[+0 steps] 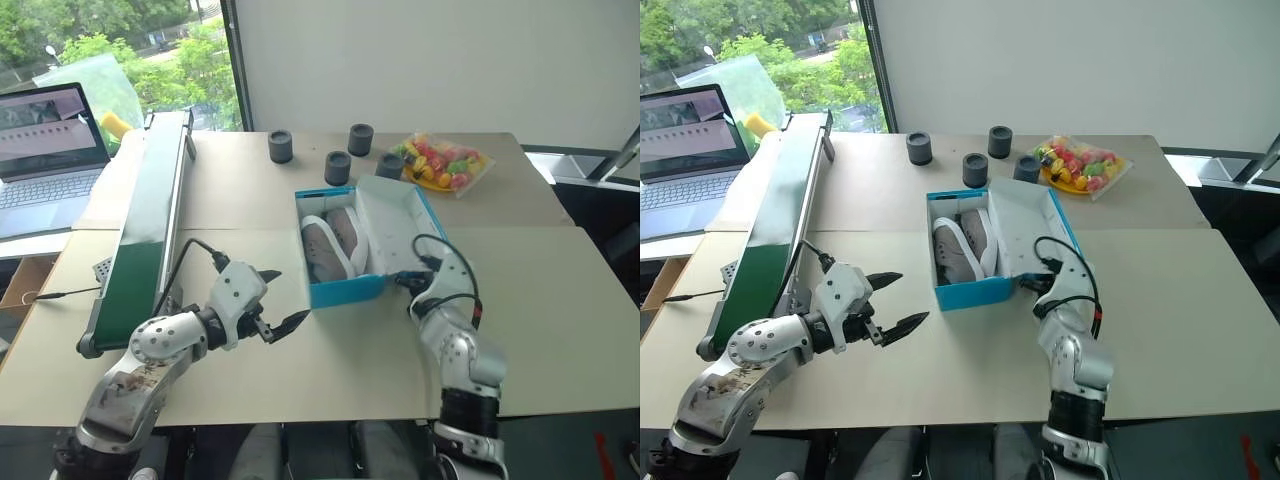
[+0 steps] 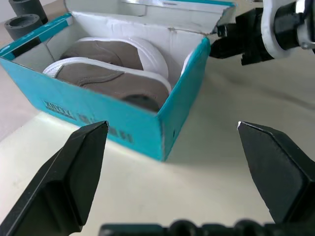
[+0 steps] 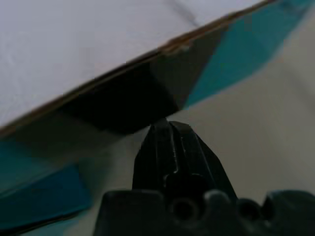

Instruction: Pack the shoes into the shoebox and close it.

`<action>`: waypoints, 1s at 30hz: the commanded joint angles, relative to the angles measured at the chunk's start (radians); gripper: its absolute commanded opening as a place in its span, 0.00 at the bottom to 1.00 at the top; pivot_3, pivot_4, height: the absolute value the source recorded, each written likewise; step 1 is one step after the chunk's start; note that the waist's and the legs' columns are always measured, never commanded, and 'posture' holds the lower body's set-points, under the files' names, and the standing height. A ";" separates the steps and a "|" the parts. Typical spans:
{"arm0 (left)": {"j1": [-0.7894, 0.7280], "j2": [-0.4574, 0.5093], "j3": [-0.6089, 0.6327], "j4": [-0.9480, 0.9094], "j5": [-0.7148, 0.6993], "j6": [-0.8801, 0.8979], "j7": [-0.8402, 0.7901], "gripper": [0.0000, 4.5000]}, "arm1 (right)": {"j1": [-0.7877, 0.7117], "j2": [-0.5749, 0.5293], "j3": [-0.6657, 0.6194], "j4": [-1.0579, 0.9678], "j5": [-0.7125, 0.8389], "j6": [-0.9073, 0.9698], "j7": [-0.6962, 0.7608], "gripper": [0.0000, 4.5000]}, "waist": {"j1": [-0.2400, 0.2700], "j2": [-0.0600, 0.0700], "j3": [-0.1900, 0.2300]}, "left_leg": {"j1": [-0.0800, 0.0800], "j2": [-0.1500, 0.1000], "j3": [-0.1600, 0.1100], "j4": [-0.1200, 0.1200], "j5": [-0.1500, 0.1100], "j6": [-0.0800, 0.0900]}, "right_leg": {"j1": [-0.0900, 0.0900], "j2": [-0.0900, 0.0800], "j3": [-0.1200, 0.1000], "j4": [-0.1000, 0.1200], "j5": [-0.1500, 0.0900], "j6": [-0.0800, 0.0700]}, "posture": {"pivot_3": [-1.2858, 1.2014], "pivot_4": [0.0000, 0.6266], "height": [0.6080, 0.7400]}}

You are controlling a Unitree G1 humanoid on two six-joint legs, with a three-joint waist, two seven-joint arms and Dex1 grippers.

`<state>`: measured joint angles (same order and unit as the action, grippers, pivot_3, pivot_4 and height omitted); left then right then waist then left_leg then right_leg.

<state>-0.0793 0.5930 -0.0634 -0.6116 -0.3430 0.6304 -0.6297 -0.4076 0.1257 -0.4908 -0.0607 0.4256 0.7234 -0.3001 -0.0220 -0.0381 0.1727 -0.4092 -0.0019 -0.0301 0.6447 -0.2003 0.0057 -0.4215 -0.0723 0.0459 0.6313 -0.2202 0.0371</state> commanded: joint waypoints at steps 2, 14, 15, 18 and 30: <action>-0.009 -0.003 -0.007 -0.020 -0.008 -0.011 -0.002 1.00 | -0.144 0.101 -0.070 0.054 0.246 -0.144 0.080 0.00 | -0.009 0.000 0.000 | 0.000 0.000 0.000 0.000 0.000 0.000 | 0.000 0.000 0.000 0.000 0.000 0.000 | 0.52 0.24 0.93; 0.003 -0.016 -0.008 -0.024 0.005 -0.015 0.027 1.00 | -0.225 0.008 0.027 0.043 0.699 -0.086 0.374 0.00 | -0.039 0.004 0.001 | 0.002 0.001 0.001 -0.001 0.000 0.000 | 0.000 0.002 0.003 0.002 0.000 0.000 | 0.52 0.24 0.93; 0.005 -0.019 -0.007 -0.029 0.004 -0.011 0.033 1.00 | -0.224 -0.001 0.048 0.027 0.721 -0.072 0.400 0.00 | -0.038 0.004 0.001 | 0.001 0.001 0.001 -0.001 0.000 0.001 | 0.000 0.002 0.003 0.001 0.000 0.000 | 0.52 0.24 0.93; 0.010 -0.022 -0.004 -0.039 0.003 -0.005 0.046 1.00 | -0.222 -0.036 0.086 0.026 0.731 -0.060 0.416 0.00 | -0.036 0.004 0.001 | 0.001 0.001 0.001 -0.001 0.000 0.001 | 0.000 0.001 0.003 0.001 0.000 0.000 | 0.52 0.24 0.93; 0.048 -0.022 -0.001 -0.065 0.004 -0.001 0.081 1.00 | -0.209 -0.592 0.464 0.064 0.142 -0.033 0.569 0.00 | -0.017 0.005 0.002 | -0.001 -0.001 0.002 -0.001 0.000 0.001 | -0.002 0.000 0.002 0.000 -0.001 0.001 | 0.52 0.24 0.93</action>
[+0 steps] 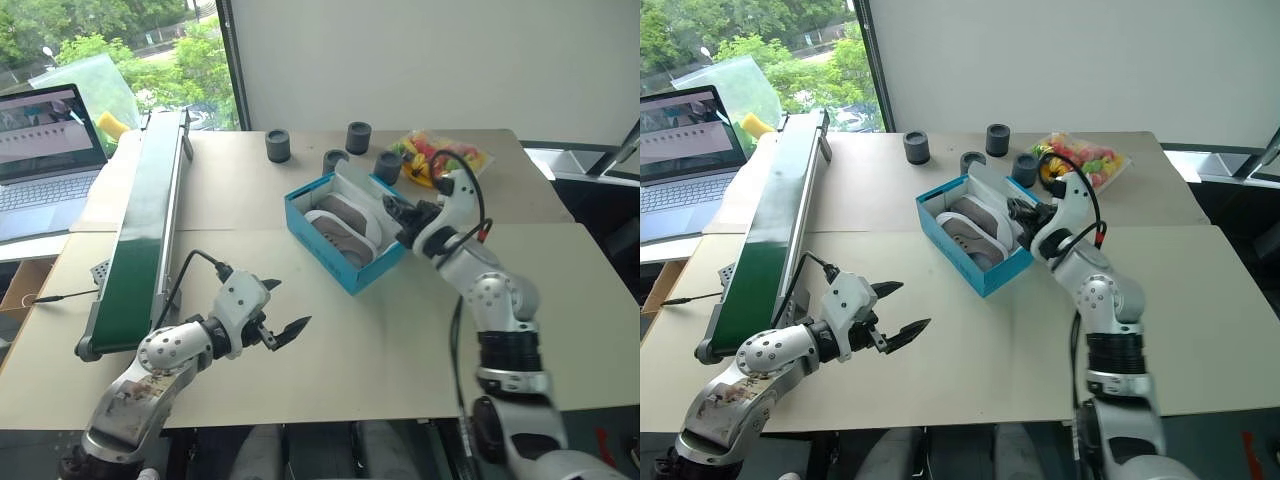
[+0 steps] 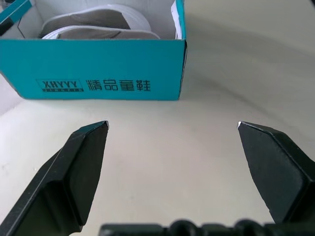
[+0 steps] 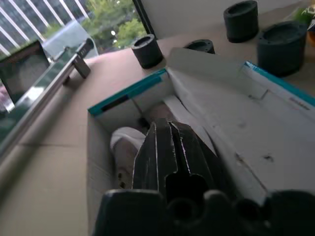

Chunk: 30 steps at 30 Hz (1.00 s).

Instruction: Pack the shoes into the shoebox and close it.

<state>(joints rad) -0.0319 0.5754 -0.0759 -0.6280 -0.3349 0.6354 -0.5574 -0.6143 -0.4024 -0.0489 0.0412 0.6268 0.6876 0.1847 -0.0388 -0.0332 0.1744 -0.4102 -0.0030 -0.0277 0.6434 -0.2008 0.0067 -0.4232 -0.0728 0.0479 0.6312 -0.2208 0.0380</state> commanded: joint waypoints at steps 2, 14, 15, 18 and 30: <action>0.003 -0.005 0.013 -0.050 -0.006 -0.004 0.012 1.00 | -0.003 -0.109 0.018 -0.057 -0.062 0.011 0.143 0.00 | -0.004 0.000 0.000 | 0.000 0.000 0.001 0.000 0.000 0.000 | 0.000 0.000 0.000 0.000 0.000 0.000 | 0.52 0.24 0.93; -0.007 -0.001 0.020 -0.042 -0.010 0.003 0.021 1.00 | 0.000 -0.267 0.135 -0.154 -0.138 0.059 0.420 0.00 | 0.002 0.000 0.000 | 0.000 0.000 0.000 0.001 0.000 0.000 | 0.002 0.000 0.000 -0.001 0.000 0.000 | 0.52 0.24 0.93; -0.006 -0.001 0.022 -0.043 -0.011 0.005 0.021 1.00 | -0.001 -0.282 0.146 -0.154 -0.155 0.065 0.431 0.00 | 0.003 0.000 0.000 | 0.000 0.000 0.000 0.001 0.000 0.000 | 0.001 0.000 0.000 -0.001 0.000 0.000 | 0.52 0.24 0.93; -0.004 0.000 0.025 -0.048 -0.012 0.008 0.024 1.00 | -0.007 -0.336 0.204 -0.143 -0.230 0.082 0.456 0.00 | 0.005 0.000 0.000 | 0.000 0.000 0.000 0.001 0.000 0.000 | 0.001 0.000 0.000 -0.001 0.000 0.000 | 0.52 0.24 0.93; 0.000 -0.009 0.028 -0.068 -0.016 0.028 0.040 1.00 | -0.171 -0.267 0.498 0.262 -0.670 0.042 0.355 0.00 | -0.001 0.000 0.000 | 0.001 0.000 0.001 0.001 0.000 0.000 | 0.001 0.000 0.000 -0.001 0.000 0.000 | 0.52 0.24 0.93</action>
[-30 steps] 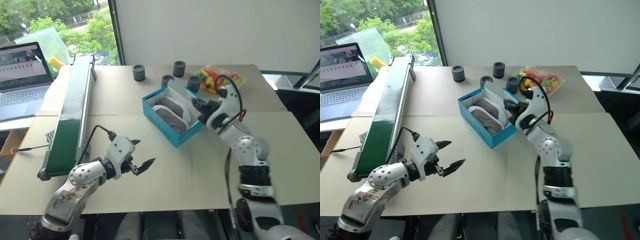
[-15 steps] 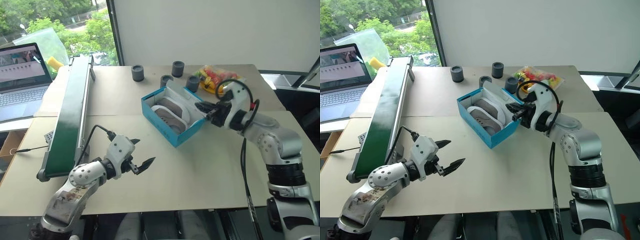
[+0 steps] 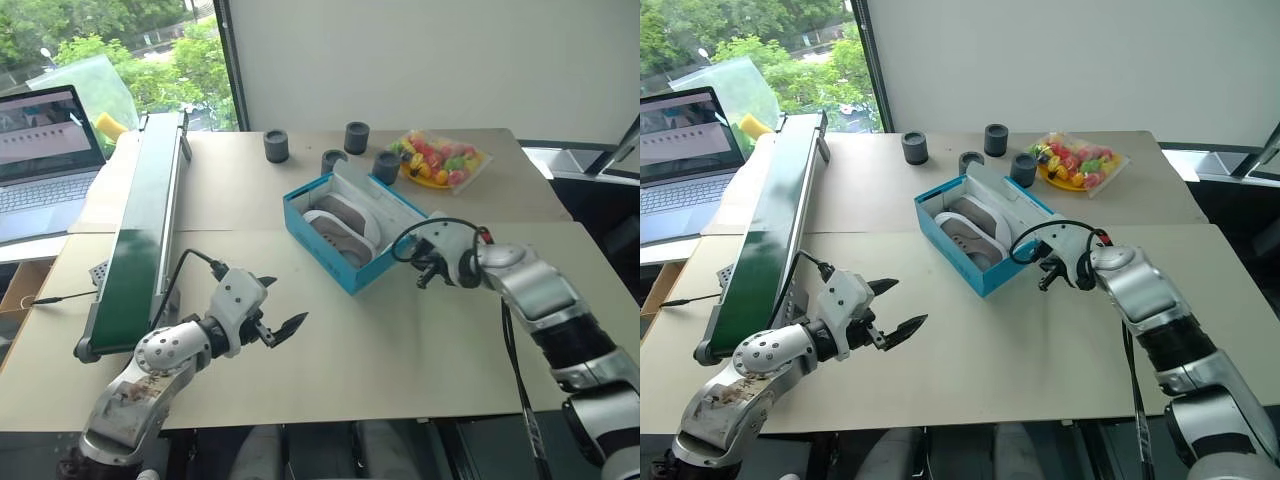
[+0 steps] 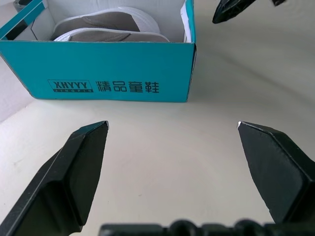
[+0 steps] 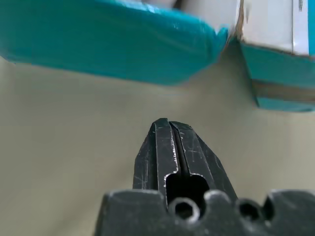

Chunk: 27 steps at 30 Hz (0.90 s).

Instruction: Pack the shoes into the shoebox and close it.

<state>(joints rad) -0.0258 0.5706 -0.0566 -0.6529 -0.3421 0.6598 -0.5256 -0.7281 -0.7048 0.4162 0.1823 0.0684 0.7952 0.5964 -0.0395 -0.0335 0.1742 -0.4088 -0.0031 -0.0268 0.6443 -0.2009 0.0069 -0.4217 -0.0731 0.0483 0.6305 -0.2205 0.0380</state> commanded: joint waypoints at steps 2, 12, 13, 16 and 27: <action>-0.009 -0.006 0.010 -0.046 -0.010 0.008 0.011 1.00 | -0.095 0.095 0.030 0.250 -0.157 -0.125 -0.119 0.00 | 0.000 0.000 0.000 | 0.000 0.000 0.000 0.000 0.000 0.000 | 0.000 0.000 0.000 0.000 0.000 0.000 | 0.52 0.24 0.93; 0.004 0.002 0.034 -0.067 -0.014 0.024 0.027 1.00 | -0.170 0.344 -0.296 0.528 0.048 -0.381 -0.146 0.00 | -0.003 0.000 0.000 | -0.001 0.000 -0.001 0.000 0.000 0.000 | 0.000 0.000 0.000 0.000 0.001 0.000 | 0.52 0.24 0.93; 0.004 0.003 0.037 -0.067 -0.016 0.025 0.028 1.00 | -0.163 0.356 -0.320 0.506 0.072 -0.379 -0.120 0.00 | -0.005 0.000 0.000 | -0.001 0.000 -0.001 0.000 0.000 0.000 | -0.001 0.000 0.000 0.000 0.001 0.000 | 0.52 0.24 0.93; 0.002 0.007 0.039 -0.061 -0.014 0.023 0.029 1.00 | -0.133 0.383 -0.361 0.410 0.125 -0.339 -0.056 0.00 | -0.009 0.000 0.000 | 0.000 0.001 -0.001 0.000 0.000 0.000 | -0.001 0.001 0.000 0.001 0.001 0.000 | 0.52 0.24 0.93; -0.021 0.012 0.038 -0.038 -0.010 0.012 0.022 1.00 | -0.098 0.465 -0.523 0.215 0.276 -0.272 -0.088 0.00 | -0.003 0.000 0.000 | 0.000 0.000 -0.001 0.000 0.000 0.000 | -0.001 0.000 0.000 0.001 0.001 0.000 | 0.52 0.24 0.93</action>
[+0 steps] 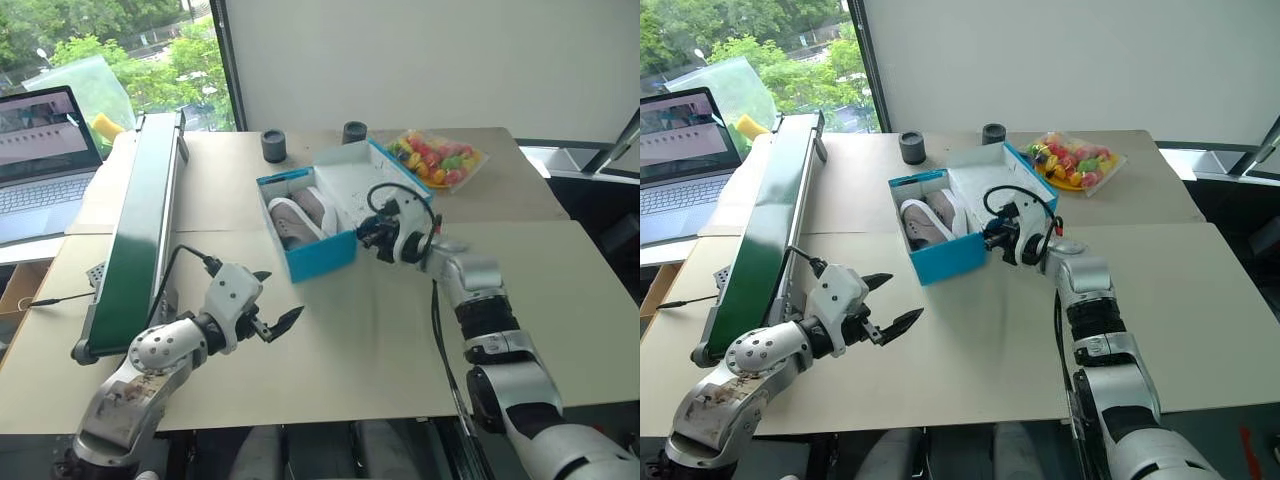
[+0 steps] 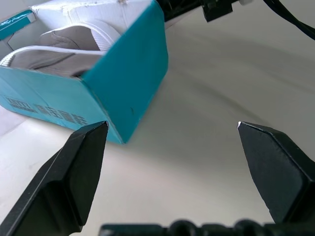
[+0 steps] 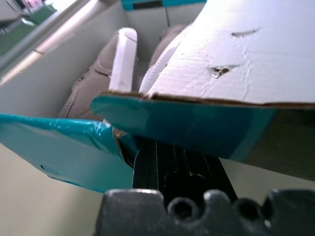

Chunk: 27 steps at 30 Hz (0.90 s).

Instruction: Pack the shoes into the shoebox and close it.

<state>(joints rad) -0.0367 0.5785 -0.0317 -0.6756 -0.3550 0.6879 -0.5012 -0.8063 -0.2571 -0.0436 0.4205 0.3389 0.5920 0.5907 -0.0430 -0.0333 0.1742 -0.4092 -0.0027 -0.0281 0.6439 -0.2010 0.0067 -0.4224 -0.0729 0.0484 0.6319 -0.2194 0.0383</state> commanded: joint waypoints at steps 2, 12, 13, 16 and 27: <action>-0.015 0.003 0.012 -0.013 0.003 -0.016 -0.001 1.00 | -0.020 0.039 -0.089 -0.010 -0.010 -0.122 -0.143 0.00 | 0.000 0.000 0.000 | 0.000 0.000 0.000 0.000 0.000 0.000 | 0.000 0.000 0.000 0.000 0.000 0.000 | 0.52 0.24 0.93; -0.022 0.010 0.019 -0.011 -0.001 -0.010 -0.005 1.00 | 0.020 0.069 -0.105 -0.030 -0.034 -0.210 -0.224 0.00 | -0.003 0.000 0.000 | 0.000 0.000 0.000 0.000 0.000 0.000 | -0.001 0.000 0.000 0.000 0.000 0.000 | 0.52 0.24 0.93; -0.023 0.011 0.020 -0.009 -0.001 -0.010 -0.005 1.00 | 0.022 0.069 -0.108 -0.034 -0.031 -0.212 -0.223 0.00 | -0.003 0.000 0.000 | 0.000 0.000 0.000 0.000 0.000 0.000 | -0.001 0.000 0.000 0.000 0.000 0.000 | 0.52 0.24 0.93; -0.028 0.010 0.022 -0.006 -0.001 -0.010 -0.004 1.00 | 0.024 0.070 -0.120 -0.036 -0.020 -0.214 -0.223 0.00 | -0.004 0.000 0.000 | 0.000 0.000 0.001 0.000 0.000 0.000 | -0.001 0.000 0.000 0.000 0.000 0.000 | 0.52 0.24 0.93; -0.032 0.013 0.024 0.000 0.001 -0.010 -0.006 1.00 | 0.143 0.049 0.071 -0.262 0.016 -0.037 0.003 0.00 | -0.005 0.000 0.000 | 0.000 0.001 0.001 0.000 0.000 0.000 | -0.001 0.001 0.000 0.000 0.000 0.000 | 0.52 0.24 0.93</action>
<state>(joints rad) -0.0643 0.5857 -0.0211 -0.6577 -0.3552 0.6879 -0.5047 -0.6866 -0.1994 -0.0436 0.2632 0.3362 0.5087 0.5223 -0.0475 -0.0330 0.1741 -0.4091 -0.0020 -0.0275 0.6434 -0.2011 0.0067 -0.4230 -0.0723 0.0487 0.6320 -0.2193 0.0382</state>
